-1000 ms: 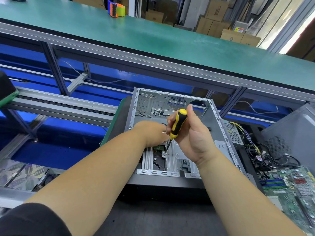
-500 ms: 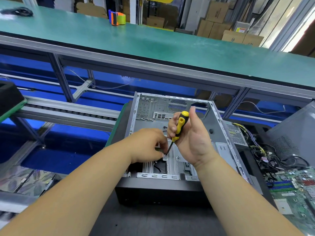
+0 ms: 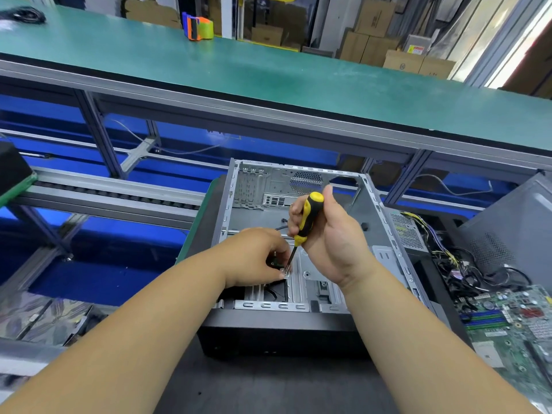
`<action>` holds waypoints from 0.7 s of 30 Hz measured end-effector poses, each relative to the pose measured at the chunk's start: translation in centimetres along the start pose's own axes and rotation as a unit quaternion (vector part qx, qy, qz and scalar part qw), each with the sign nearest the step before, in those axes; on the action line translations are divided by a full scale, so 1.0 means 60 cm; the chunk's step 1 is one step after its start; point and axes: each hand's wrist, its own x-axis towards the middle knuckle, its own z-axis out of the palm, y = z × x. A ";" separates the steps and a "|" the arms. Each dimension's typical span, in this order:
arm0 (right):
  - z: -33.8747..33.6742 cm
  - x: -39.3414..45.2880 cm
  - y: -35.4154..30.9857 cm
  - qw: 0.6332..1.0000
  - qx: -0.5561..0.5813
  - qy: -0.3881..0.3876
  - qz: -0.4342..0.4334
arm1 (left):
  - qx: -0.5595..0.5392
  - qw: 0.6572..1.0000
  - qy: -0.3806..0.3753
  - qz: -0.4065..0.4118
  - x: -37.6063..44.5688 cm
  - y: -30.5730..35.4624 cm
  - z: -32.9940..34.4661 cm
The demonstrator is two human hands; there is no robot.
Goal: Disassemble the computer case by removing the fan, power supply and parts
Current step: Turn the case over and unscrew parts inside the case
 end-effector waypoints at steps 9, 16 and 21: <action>0.003 -0.004 0.007 0.998 0.032 -0.048 -0.017 | -0.036 0.999 0.012 0.007 -0.001 -0.006 0.005; -0.002 -0.006 0.000 0.998 -0.044 -0.024 -0.034 | 0.017 1.000 0.022 0.005 0.002 -0.002 0.009; -0.006 -0.006 -0.001 0.993 -0.105 0.001 -0.048 | 0.113 0.992 0.044 0.032 0.000 0.005 0.018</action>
